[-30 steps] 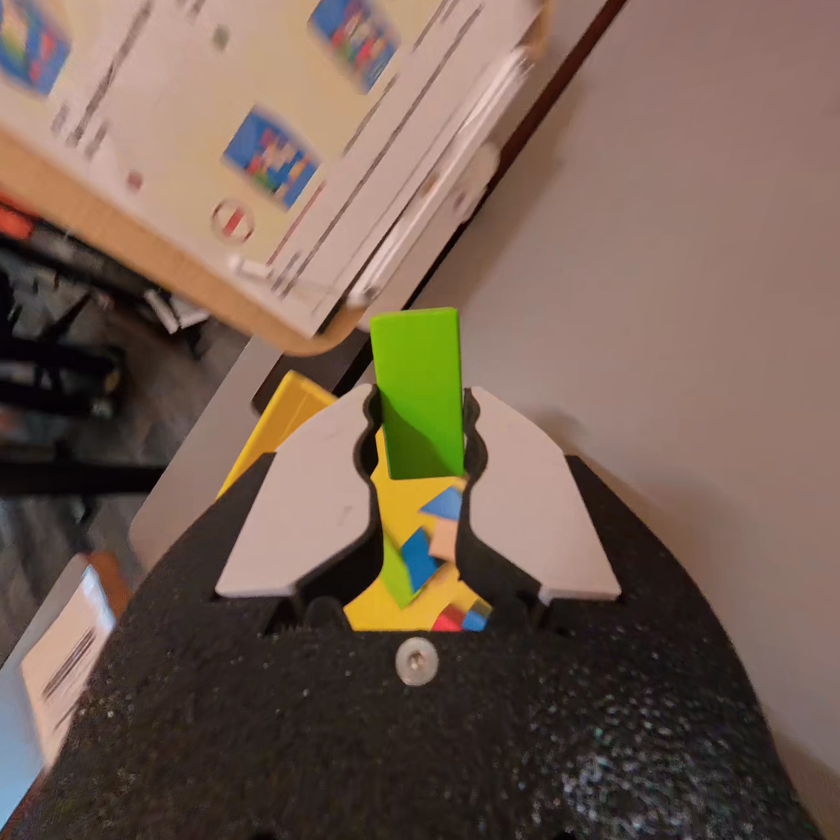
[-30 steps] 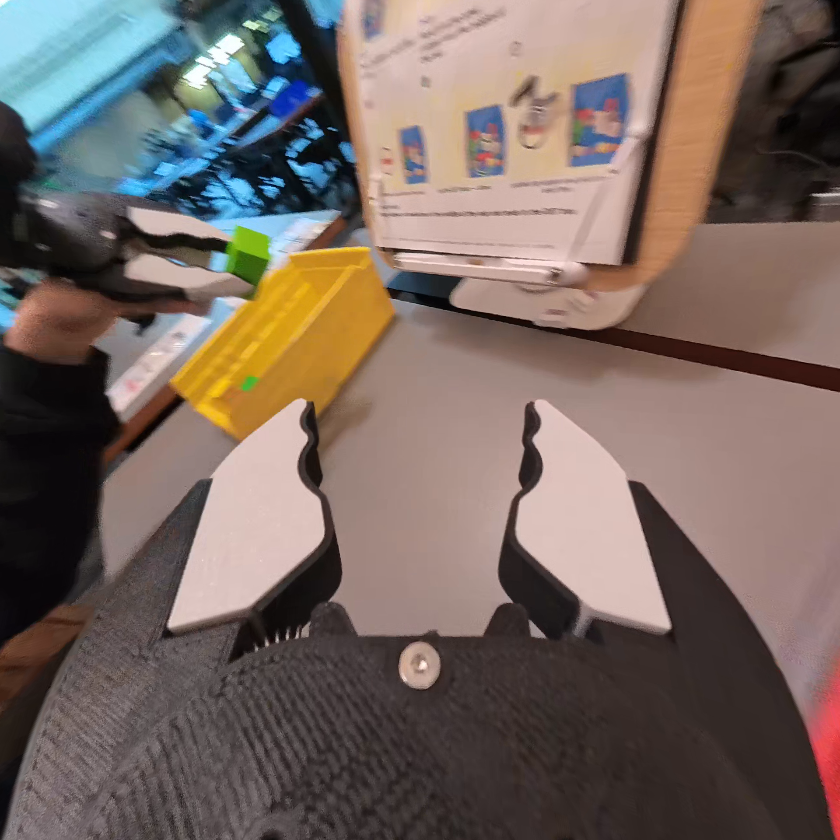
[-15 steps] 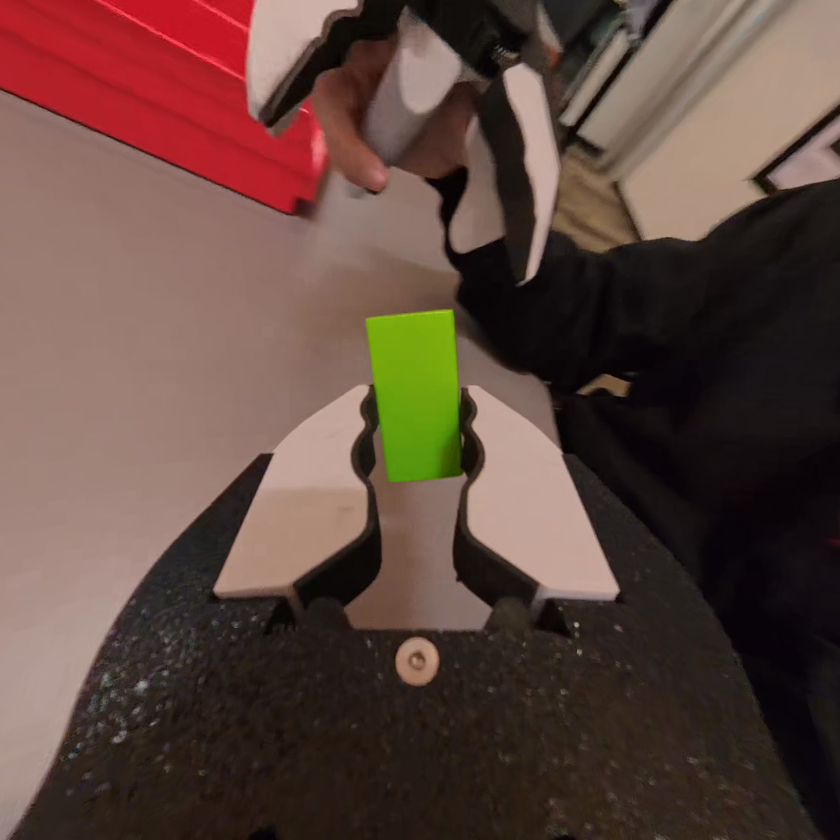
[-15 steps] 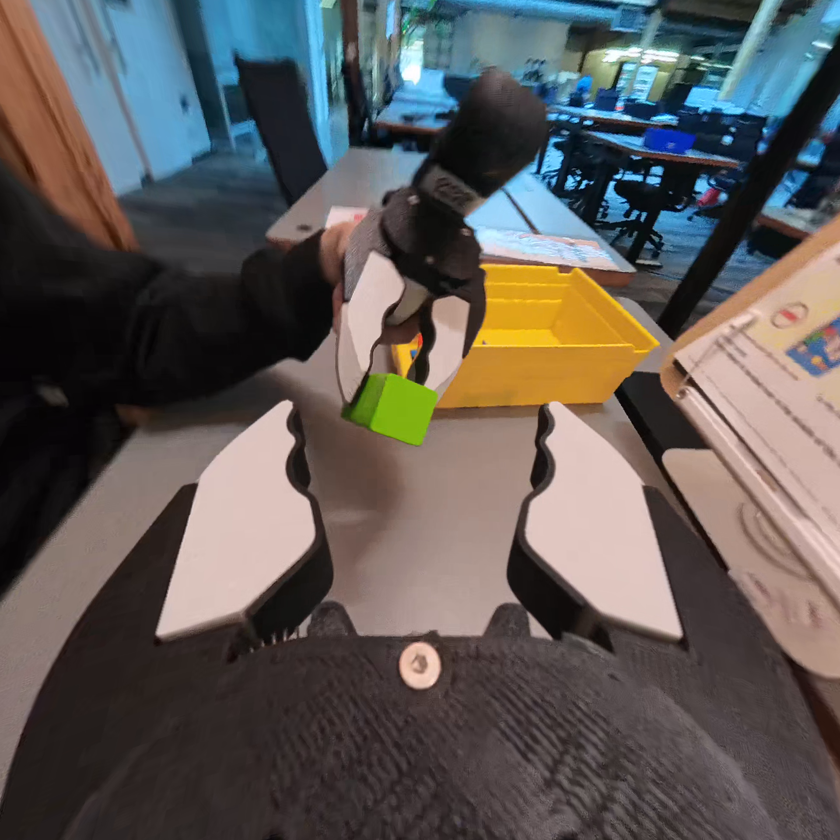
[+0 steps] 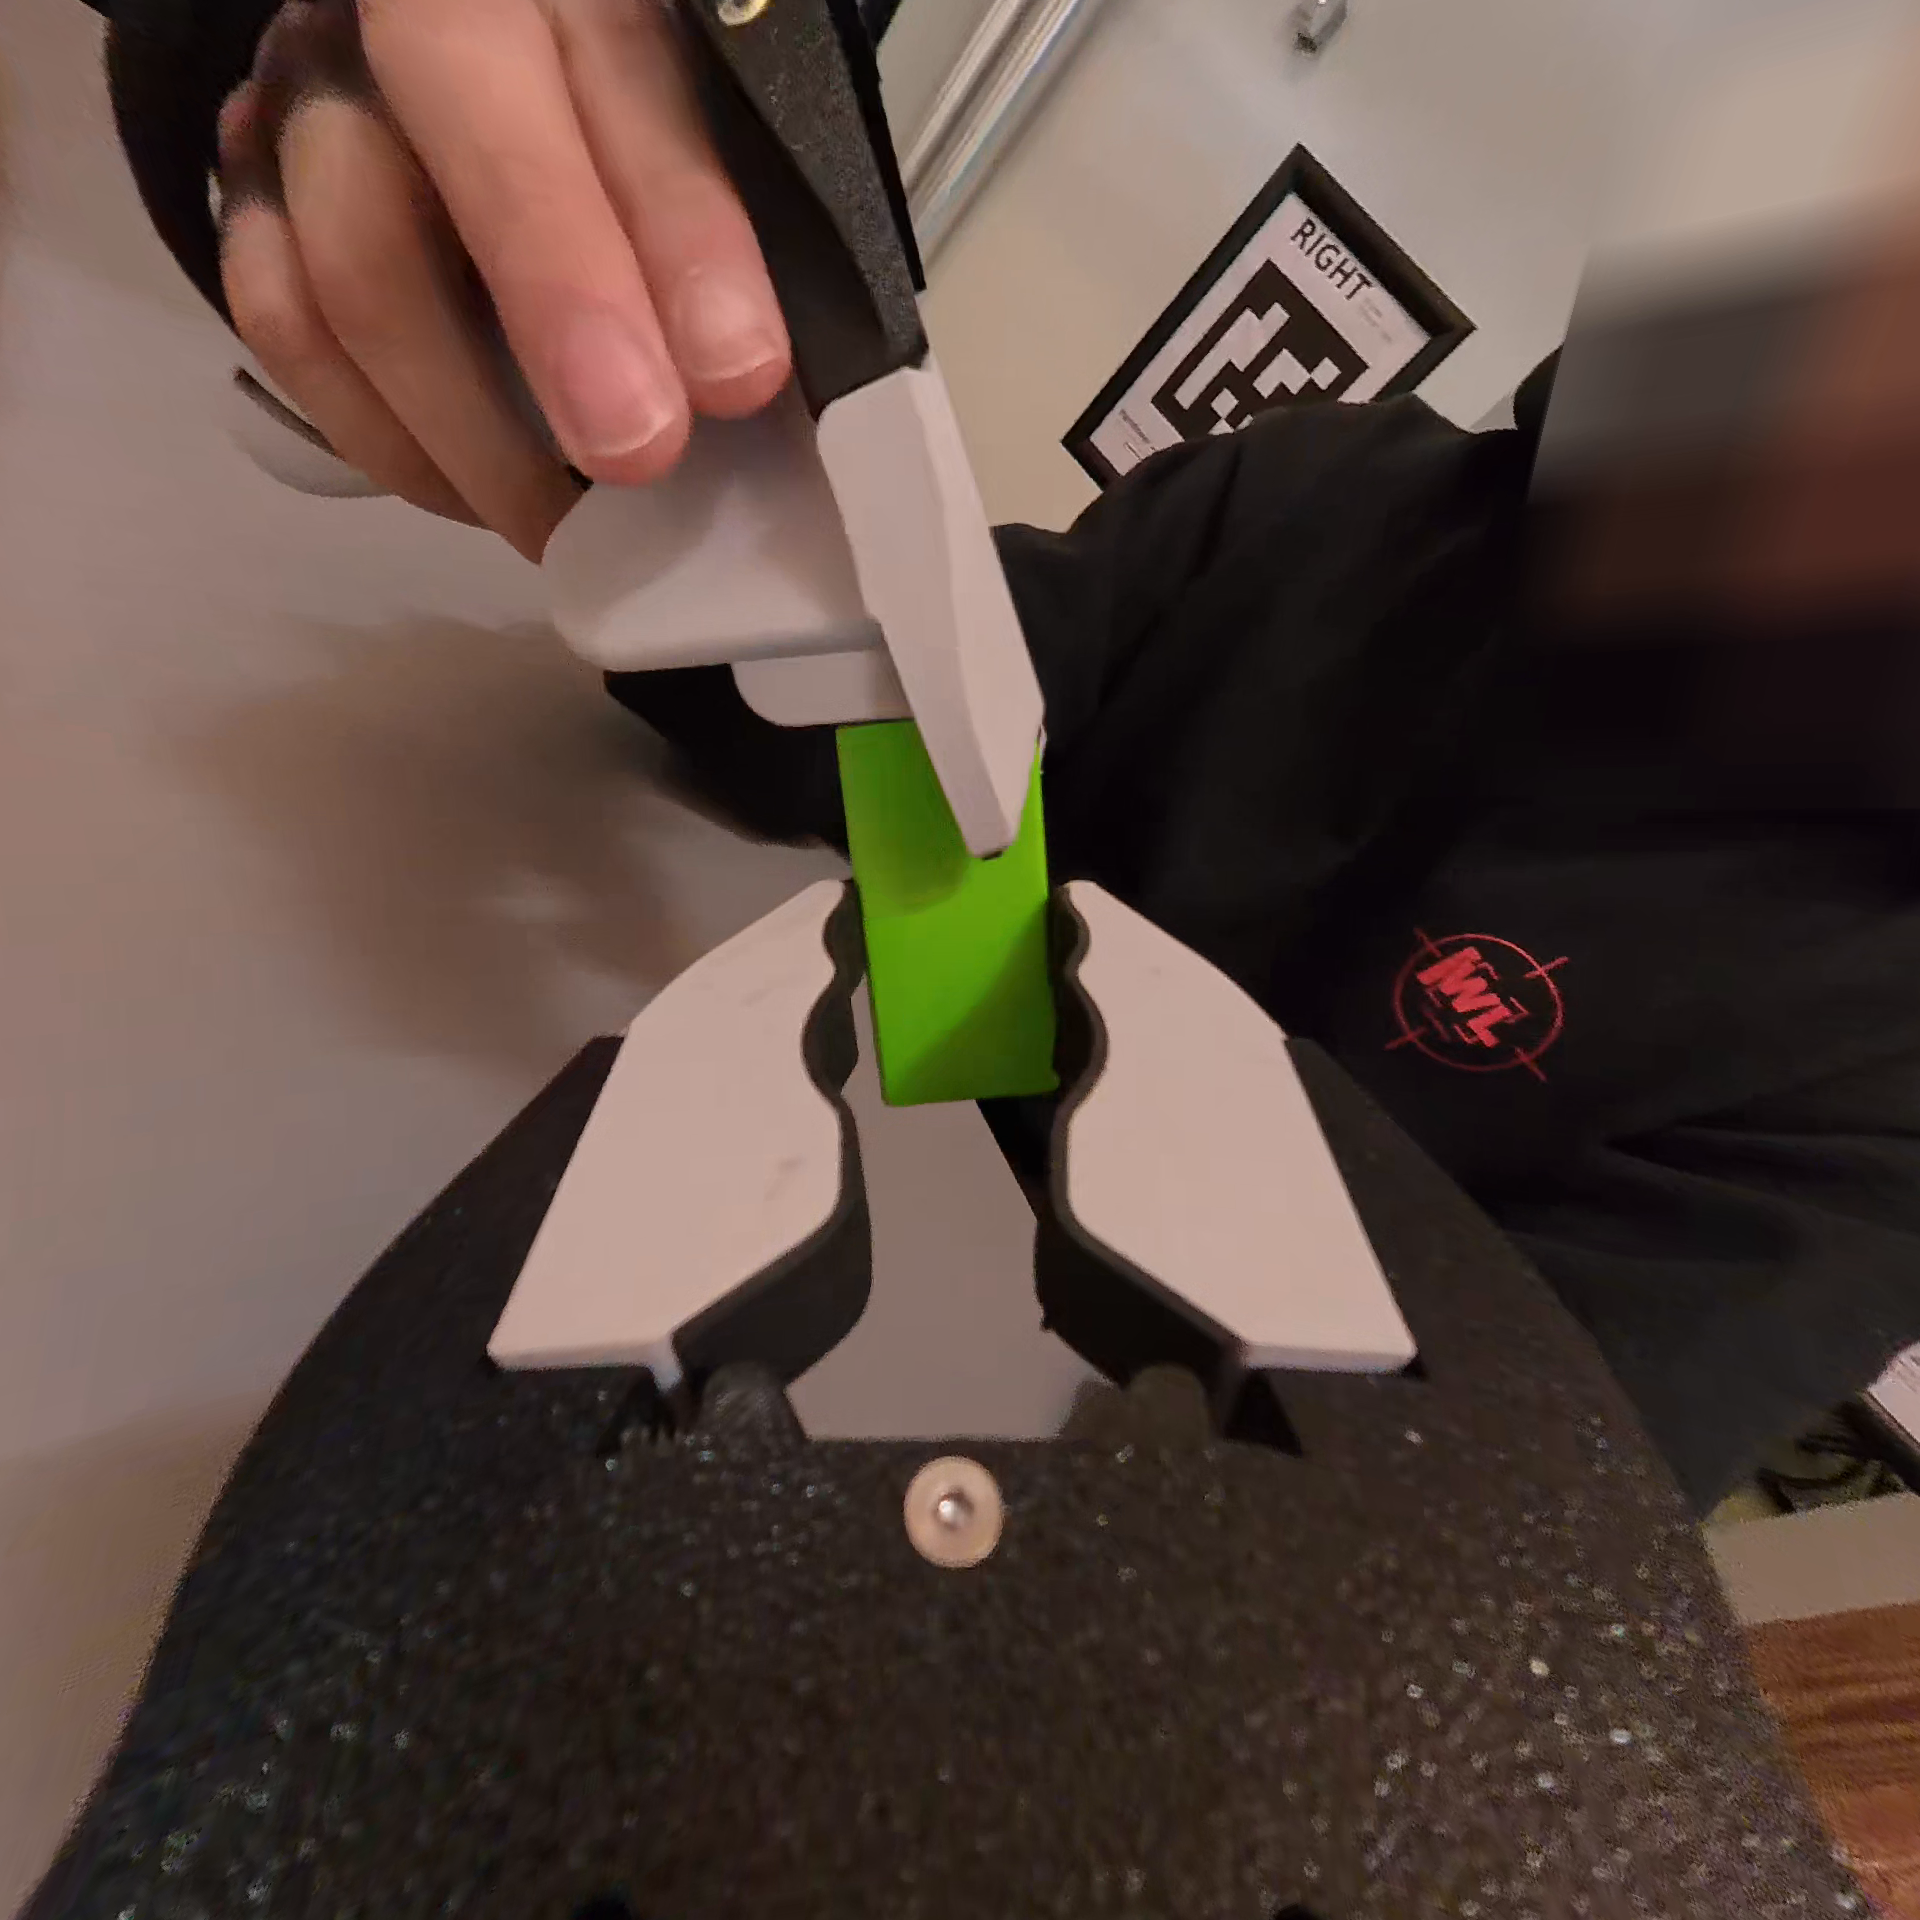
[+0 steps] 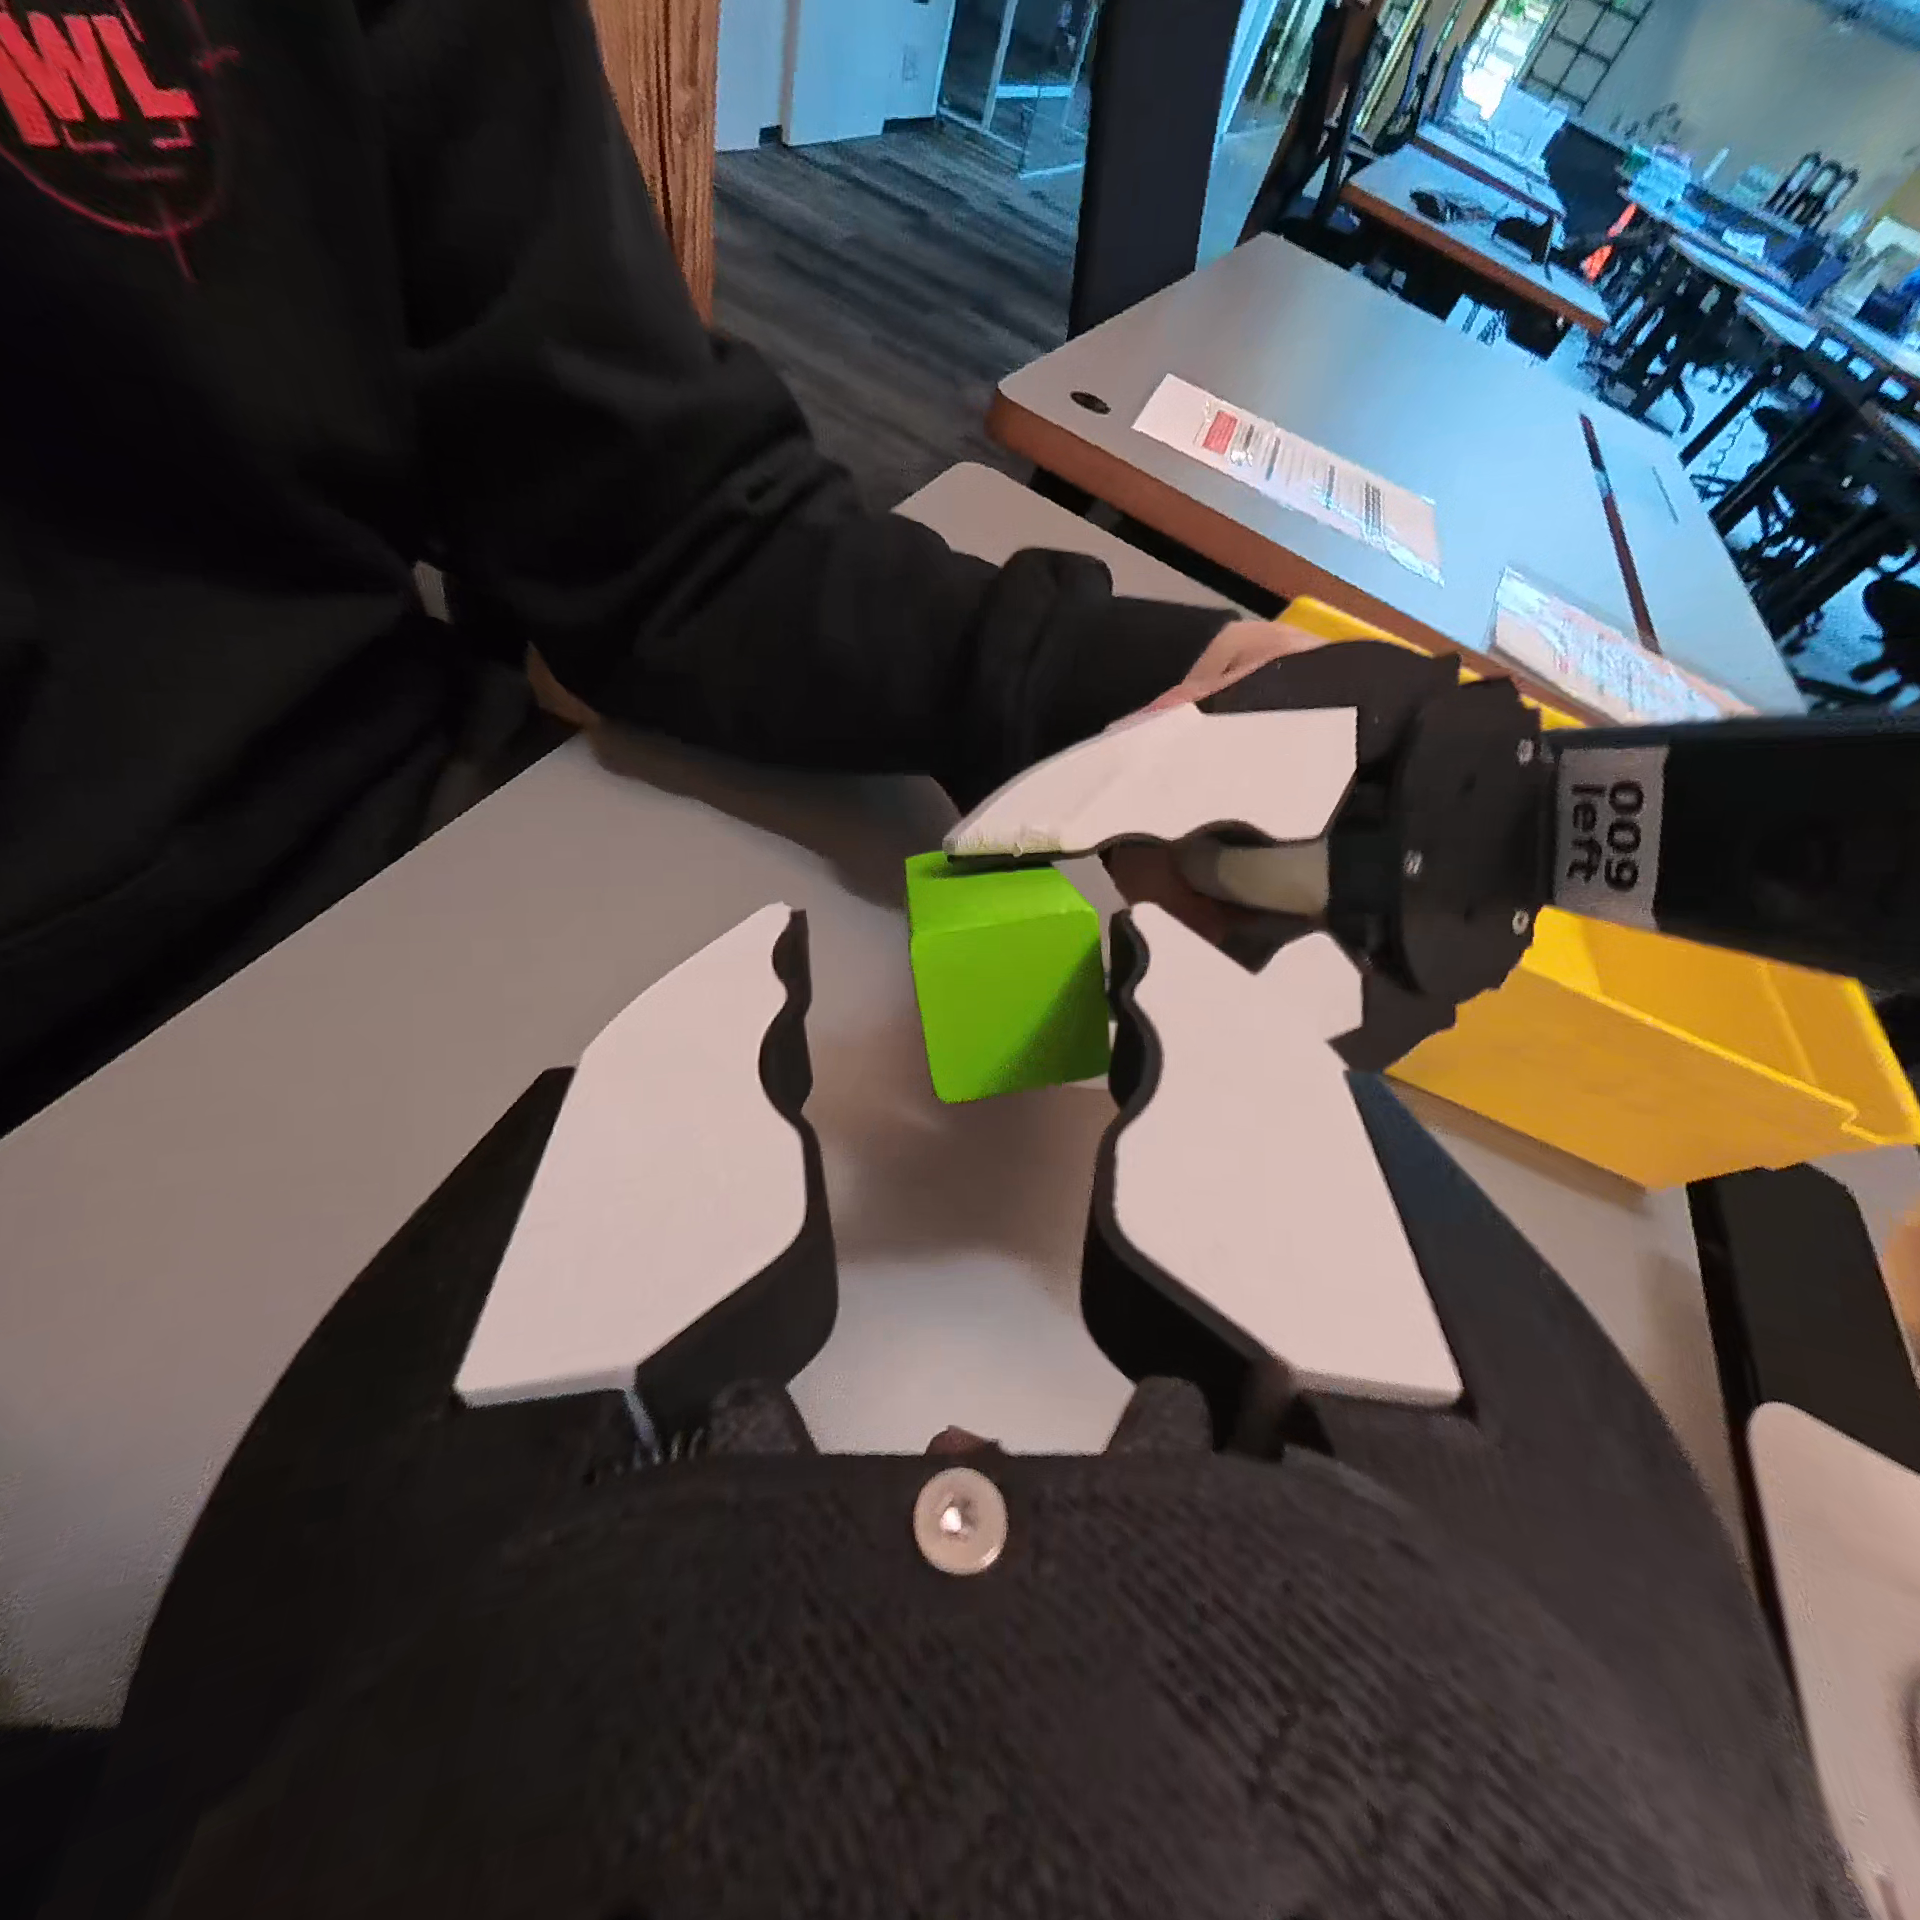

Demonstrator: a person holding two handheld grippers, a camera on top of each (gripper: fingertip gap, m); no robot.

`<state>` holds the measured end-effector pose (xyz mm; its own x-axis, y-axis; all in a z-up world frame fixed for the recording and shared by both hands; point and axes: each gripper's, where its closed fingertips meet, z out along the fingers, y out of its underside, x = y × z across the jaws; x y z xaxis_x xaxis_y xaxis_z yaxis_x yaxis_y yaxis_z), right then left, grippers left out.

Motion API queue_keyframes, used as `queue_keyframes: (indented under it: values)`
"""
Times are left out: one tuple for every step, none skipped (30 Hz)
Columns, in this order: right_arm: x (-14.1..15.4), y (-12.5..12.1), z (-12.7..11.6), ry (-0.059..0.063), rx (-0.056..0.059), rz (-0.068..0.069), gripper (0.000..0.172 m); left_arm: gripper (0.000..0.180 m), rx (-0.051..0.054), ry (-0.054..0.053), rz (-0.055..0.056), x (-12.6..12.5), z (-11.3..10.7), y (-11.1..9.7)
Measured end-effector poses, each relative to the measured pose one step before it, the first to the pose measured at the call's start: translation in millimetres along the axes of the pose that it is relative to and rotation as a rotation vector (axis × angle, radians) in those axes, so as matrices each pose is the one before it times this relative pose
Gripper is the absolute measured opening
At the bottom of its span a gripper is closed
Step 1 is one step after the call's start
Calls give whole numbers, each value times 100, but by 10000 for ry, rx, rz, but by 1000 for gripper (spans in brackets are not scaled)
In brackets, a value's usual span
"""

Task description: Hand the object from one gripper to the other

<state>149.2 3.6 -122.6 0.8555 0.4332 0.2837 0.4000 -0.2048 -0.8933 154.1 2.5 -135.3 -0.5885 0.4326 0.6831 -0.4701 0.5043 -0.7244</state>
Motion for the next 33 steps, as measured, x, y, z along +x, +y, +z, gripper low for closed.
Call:
queue_keyframes:
  values:
    - [-87,-6,109,1,-51,-143,53,34,-76,141,-28,73,116,148]
    - [20,168,96,38,-160,-97,52,34,-73,119,-40,79,113,113]
    - [-113,258,113,-59,-184,-48,49,34,-55,67,-40,26,131,62]
    - [-183,203,131,-116,-126,0,47,34,-57,24,-37,-17,106,54]
    - [-98,160,148,-80,-111,16,45,34,-70,13,-21,-39,111,86]
    - [-30,118,178,-34,-100,-11,45,34,-70,26,-13,-44,107,111]
    - [-60,69,203,-52,-80,-13,45,34,-52,16,-42,-73,79,84]
    - [-72,141,230,-71,-130,-1,44,34,-19,-3,-64,-88,74,25]
    - [-171,244,237,-137,-200,-25,39,34,-27,16,-52,-49,52,31]
    - [-68,242,241,-52,-195,-53,37,34,-101,14,-34,-53,80,185]
    - [-173,138,184,-91,-104,-126,36,34,-120,-21,-49,-105,85,243]
    - [-112,229,123,-48,-168,-165,36,34,-64,-37,-52,-138,34,155]
    - [23,200,64,36,-177,-166,36,34,41,-21,-28,-101,-50,8]
    - [128,130,-17,130,-150,-117,36,33,144,-14,-7,-71,-110,-139]
    - [223,124,-93,181,-150,-85,36,33,231,-55,-5,-116,-168,-284]
    - [298,151,-149,214,-165,1,36,33,287,-187,-18,-283,-212,-397]
    - [304,335,-223,192,-255,127,36,34,319,-344,-35,-461,-254,-476]
    - [247,511,-317,146,-328,231,36,42,312,-377,-46,-458,-293,-478]
    - [547,659,-501,343,-359,277,36,55,227,-440,-41,-494,-306,-376]
    - [870,707,-786,534,-306,366,36,65,153,-581,-3,-608,-340,-320]
    - [894,691,-1012,510,-179,564,36,66,160,-570,61,-514,-383,-350]
    - [990,798,-1230,540,-122,641,36,65,173,-432,85,-283,-382,-365]
    - [1408,1112,-1431,805,-242,683,36,65,154,-355,104,-150,-371,-337]
    - [1769,1427,-1565,979,-344,744,36,65,145,-418,118,-245,-378,-313]
    - [2259,1661,-1623,1206,-379,854,36,66,116,-545,84,-466,-386,-266]
    - [2753,1899,-1600,1376,-404,1052,36,68,90,-500,89,-462,-363,-213]
    - [2869,2127,-1357,1290,-499,1056,36,66,94,-316,126,-264,-331,-175]
    - [3070,2205,-1062,1349,-463,879,36,64,101,-261,99,-246,-283,-176]
    - [3284,2220,-748,1457,-430,851,36,64,127,-256,38,-312,-262,-205]
    - [3068,2238,-400,1279,-481,871,36,62,155,-176,-17,-269,-225,-240]
    - [2767,2086,-60,1105,-436,816,36,60,152,-81,-62,-177,-201,-214]
    - [2535,1935,175,1044,-349,713,36,57,142,-33,-92,-152,-155,-190]
    - [1930,1938,394,716,-448,594,36,56,135,-12,-118,-157,-125,-158]
